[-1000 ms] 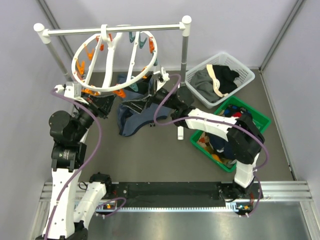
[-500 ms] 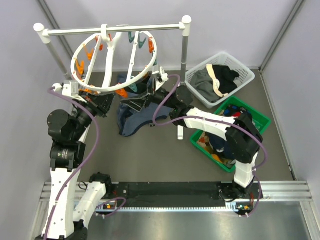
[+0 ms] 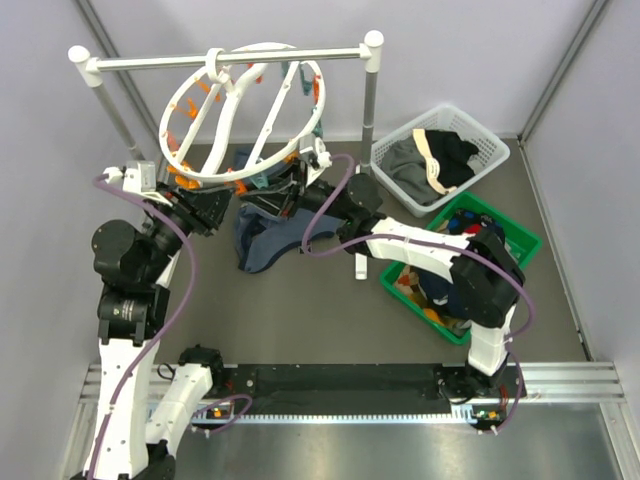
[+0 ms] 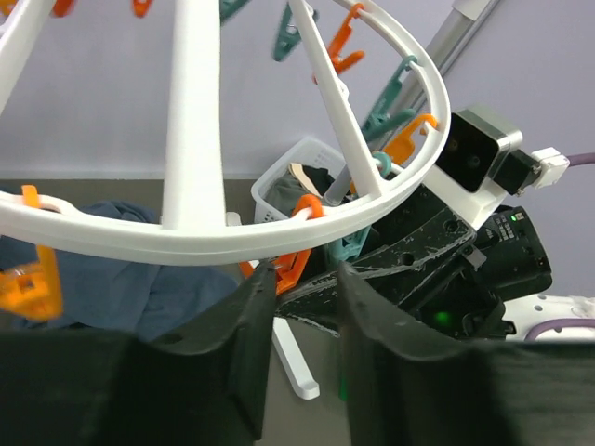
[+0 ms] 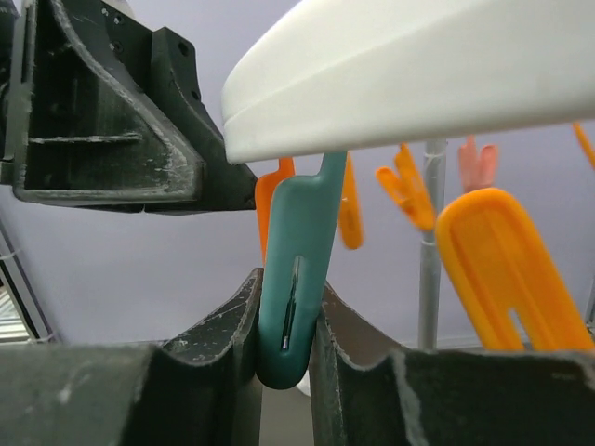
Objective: Clip the socks to the hanger
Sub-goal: Open the clamp at the hanger.
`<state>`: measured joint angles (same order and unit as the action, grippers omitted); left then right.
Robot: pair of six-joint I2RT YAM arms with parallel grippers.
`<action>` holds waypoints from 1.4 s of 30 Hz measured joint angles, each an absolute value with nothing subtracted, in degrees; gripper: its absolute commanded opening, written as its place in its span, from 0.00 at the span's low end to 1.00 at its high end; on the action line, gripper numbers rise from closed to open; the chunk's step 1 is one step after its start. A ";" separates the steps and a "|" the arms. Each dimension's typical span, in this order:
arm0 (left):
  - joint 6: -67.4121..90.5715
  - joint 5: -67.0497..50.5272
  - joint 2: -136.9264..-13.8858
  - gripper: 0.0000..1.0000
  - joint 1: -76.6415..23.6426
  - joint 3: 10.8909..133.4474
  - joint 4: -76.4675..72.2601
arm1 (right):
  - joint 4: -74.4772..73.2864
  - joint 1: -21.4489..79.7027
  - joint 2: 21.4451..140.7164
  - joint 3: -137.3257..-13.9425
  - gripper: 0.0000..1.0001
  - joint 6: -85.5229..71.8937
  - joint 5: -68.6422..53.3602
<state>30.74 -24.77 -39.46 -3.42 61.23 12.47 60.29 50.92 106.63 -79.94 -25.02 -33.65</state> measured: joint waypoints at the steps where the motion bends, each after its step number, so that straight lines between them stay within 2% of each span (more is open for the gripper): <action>1: 30.39 -24.91 -39.35 0.55 -3.42 61.47 12.99 | 60.10 51.16 106.63 -79.92 0.00 -24.77 -33.54; 4: 29.17 -25.50 -38.57 0.68 -3.46 61.84 14.59 | 59.29 51.72 106.32 -79.40 0.00 -23.53 -32.29; 7: 28.16 -25.65 -37.23 0.75 -3.46 61.87 15.66 | 58.67 51.92 105.91 -78.70 0.00 -22.65 -31.38; 12: 28.01 -23.90 -36.99 0.76 -3.46 61.87 16.75 | 58.52 52.03 105.80 -78.70 0.00 -22.35 -30.68; 21: 29.52 -20.27 -38.06 0.63 -3.46 61.45 15.68 | 58.17 52.16 105.73 -78.70 0.00 -22.04 -30.00; 30: 30.37 -20.38 -42.33 0.58 -3.49 61.45 12.67 | 57.25 52.25 105.71 -78.67 0.00 -21.80 -28.75; 34: 30.46 -20.27 -42.68 0.52 -3.49 61.45 12.40 | 56.97 52.25 105.71 -78.67 0.00 -21.41 -28.29; 42: 30.33 -20.43 -43.20 0.52 -3.49 61.45 12.03 | 56.47 52.25 105.71 -78.65 0.00 -20.99 -27.70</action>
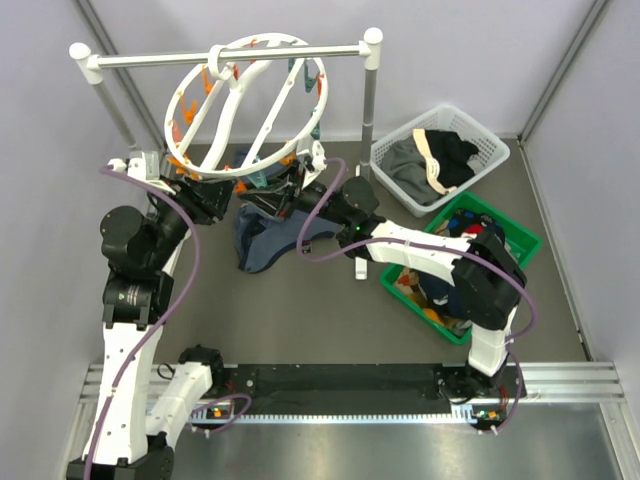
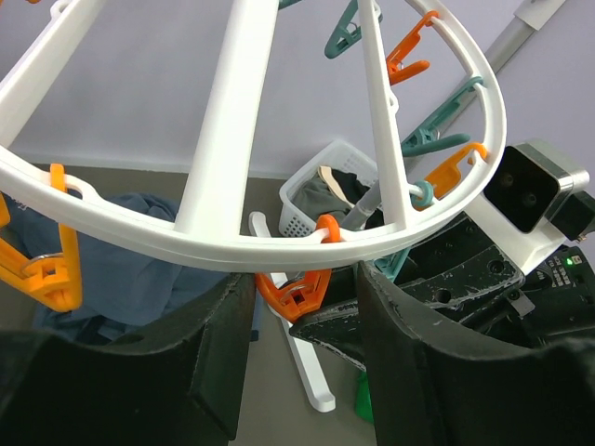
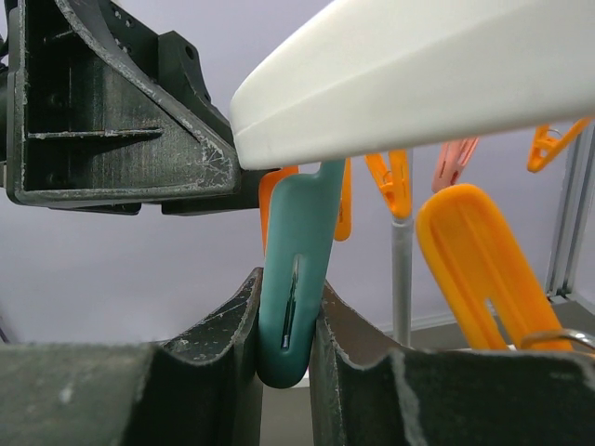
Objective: Clip the socks to the hanger
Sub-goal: Open the clamp at the hanger.
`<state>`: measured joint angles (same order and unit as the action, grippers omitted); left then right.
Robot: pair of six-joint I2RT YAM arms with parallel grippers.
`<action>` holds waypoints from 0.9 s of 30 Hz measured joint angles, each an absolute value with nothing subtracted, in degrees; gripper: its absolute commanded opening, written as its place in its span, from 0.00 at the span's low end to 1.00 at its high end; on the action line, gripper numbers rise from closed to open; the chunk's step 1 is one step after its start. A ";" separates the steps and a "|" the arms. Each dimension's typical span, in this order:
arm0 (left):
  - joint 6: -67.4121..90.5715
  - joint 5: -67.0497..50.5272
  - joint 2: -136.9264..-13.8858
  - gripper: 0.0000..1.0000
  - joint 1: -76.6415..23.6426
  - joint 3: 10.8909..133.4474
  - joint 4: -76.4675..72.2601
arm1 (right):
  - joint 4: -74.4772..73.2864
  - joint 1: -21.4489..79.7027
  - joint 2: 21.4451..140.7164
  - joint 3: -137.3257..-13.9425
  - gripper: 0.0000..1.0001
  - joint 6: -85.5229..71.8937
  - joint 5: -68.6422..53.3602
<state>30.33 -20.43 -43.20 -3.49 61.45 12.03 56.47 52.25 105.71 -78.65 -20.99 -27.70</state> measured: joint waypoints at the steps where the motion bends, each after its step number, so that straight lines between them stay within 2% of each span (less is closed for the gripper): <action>1: 30.30 -20.49 -43.27 0.53 -3.51 61.45 12.01 | 56.45 52.25 105.71 -78.65 0.00 -20.99 -27.66; 10: 29.80 -20.51 -43.07 0.60 -3.64 61.32 11.99 | 56.40 52.25 105.71 -78.65 0.00 -20.93 -27.64; 27: 29.23 -20.08 -43.03 0.52 -3.81 60.58 11.97 | 56.40 52.27 105.71 -78.65 0.00 -20.51 -27.94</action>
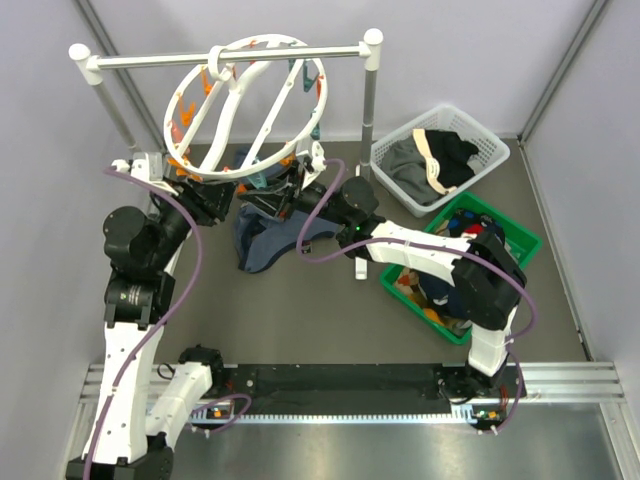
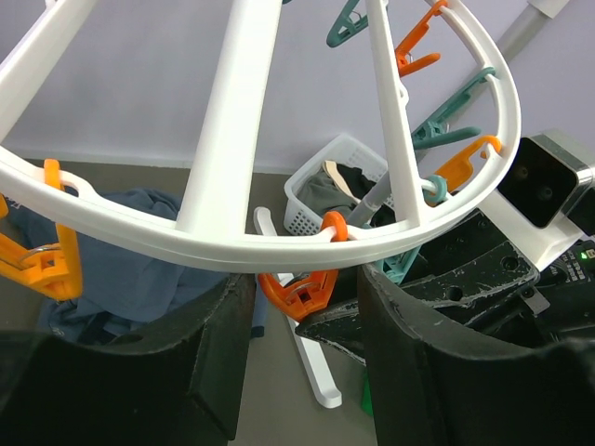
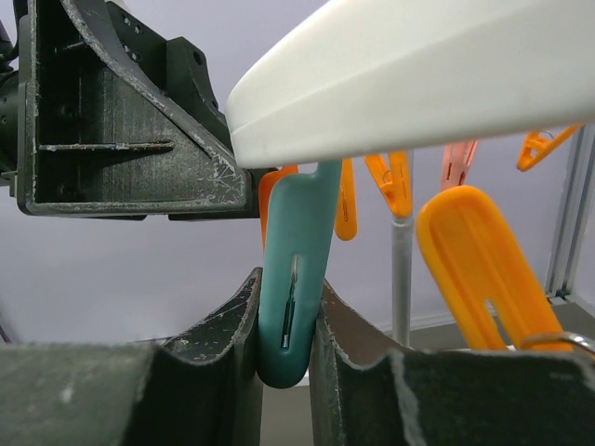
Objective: Clip the socks to the hanger
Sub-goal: Open the clamp at the hanger.
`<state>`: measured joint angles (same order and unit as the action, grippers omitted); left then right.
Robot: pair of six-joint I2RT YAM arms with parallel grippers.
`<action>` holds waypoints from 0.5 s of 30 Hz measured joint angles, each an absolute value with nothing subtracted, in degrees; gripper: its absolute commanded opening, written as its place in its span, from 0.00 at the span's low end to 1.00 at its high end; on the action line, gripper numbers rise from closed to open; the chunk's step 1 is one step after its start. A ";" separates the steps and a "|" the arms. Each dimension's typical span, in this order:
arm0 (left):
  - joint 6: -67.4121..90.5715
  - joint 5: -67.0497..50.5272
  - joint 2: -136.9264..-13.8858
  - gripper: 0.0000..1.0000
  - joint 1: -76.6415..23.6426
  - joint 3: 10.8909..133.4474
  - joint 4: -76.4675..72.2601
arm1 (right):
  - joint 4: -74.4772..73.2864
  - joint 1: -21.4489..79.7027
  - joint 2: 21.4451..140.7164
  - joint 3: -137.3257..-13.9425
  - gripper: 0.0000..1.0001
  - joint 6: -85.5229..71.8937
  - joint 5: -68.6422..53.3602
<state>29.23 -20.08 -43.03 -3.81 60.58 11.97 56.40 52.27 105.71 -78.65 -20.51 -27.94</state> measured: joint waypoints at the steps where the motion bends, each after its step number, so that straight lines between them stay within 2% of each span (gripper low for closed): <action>1: 29.26 -20.08 -43.07 0.51 -3.86 60.58 11.97 | 56.34 52.27 105.71 -78.65 0.00 -20.45 -27.92; 15: 30.15 -18.57 -43.79 0.46 -4.38 60.58 11.44 | 55.81 52.29 105.71 -78.65 0.00 -18.90 -26.79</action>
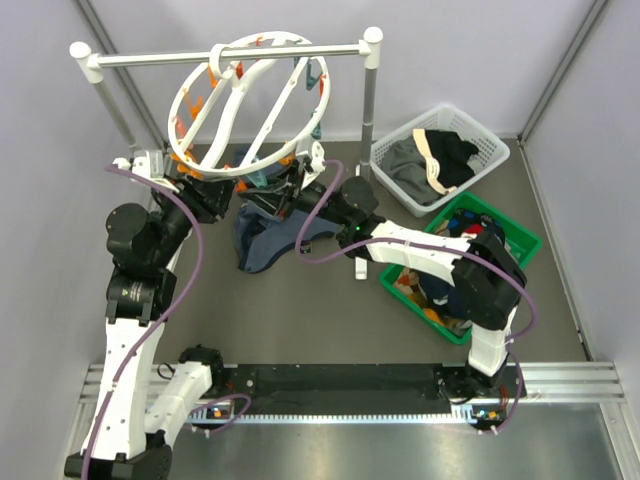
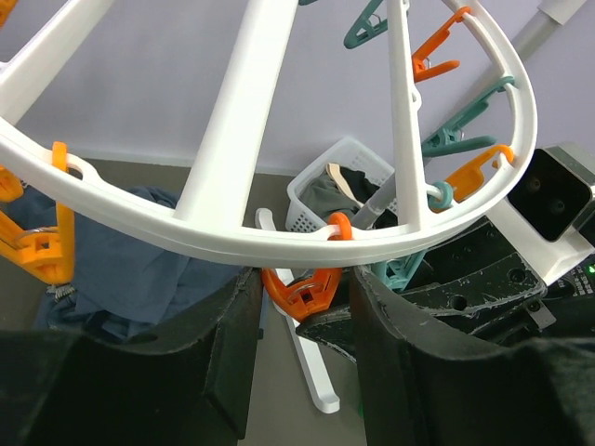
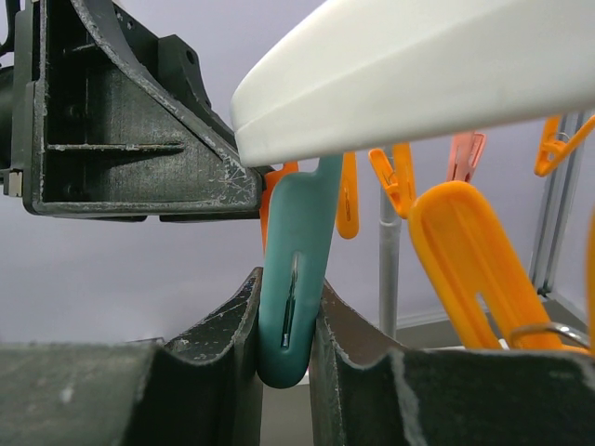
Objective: Clip the socks to the hanger
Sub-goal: Open the clamp at the hanger.
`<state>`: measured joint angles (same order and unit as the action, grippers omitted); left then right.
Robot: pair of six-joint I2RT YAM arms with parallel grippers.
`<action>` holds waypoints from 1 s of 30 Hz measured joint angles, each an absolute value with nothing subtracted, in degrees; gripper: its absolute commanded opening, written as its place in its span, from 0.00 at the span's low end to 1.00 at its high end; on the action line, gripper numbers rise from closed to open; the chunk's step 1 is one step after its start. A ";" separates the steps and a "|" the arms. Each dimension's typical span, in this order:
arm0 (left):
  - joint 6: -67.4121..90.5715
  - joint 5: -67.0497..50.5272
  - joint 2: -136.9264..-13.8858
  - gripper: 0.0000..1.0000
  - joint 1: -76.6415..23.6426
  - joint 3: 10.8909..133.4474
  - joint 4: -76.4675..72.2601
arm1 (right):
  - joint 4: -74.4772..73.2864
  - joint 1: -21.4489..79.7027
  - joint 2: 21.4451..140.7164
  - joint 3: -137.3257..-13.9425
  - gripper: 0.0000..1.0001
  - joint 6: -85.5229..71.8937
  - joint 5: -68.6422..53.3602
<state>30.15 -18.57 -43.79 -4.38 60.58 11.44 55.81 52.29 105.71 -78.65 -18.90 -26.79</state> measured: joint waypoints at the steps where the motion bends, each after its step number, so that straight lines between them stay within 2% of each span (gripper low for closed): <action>1: 30.22 -18.33 -43.79 0.46 -4.45 60.58 11.46 | 55.79 52.29 105.71 -78.65 0.00 -18.65 -26.72; 4: 30.57 -17.98 -43.90 0.49 -4.56 60.58 11.49 | 55.64 52.29 105.71 -78.65 0.00 -18.06 -26.50; 5: 30.63 -17.89 -44.03 0.53 -4.56 60.58 11.49 | 55.59 52.34 105.71 -78.63 0.00 -17.93 -26.37; 11: 31.55 -17.08 -44.42 0.57 -4.69 60.58 11.53 | 55.00 52.38 105.71 -78.65 0.00 -16.67 -25.21; 15: 32.01 -16.25 -44.51 0.54 -5.02 60.40 11.53 | 54.81 52.38 105.71 -78.65 0.00 -16.43 -24.80; 25: 33.76 -14.52 -43.97 0.53 -6.07 56.66 7.46 | 54.46 53.25 105.71 -78.65 0.00 -15.59 -23.97; 30: 33.78 -14.41 -43.86 0.46 -6.55 55.59 5.65 | 54.48 53.36 105.71 -78.63 0.00 -15.59 -23.86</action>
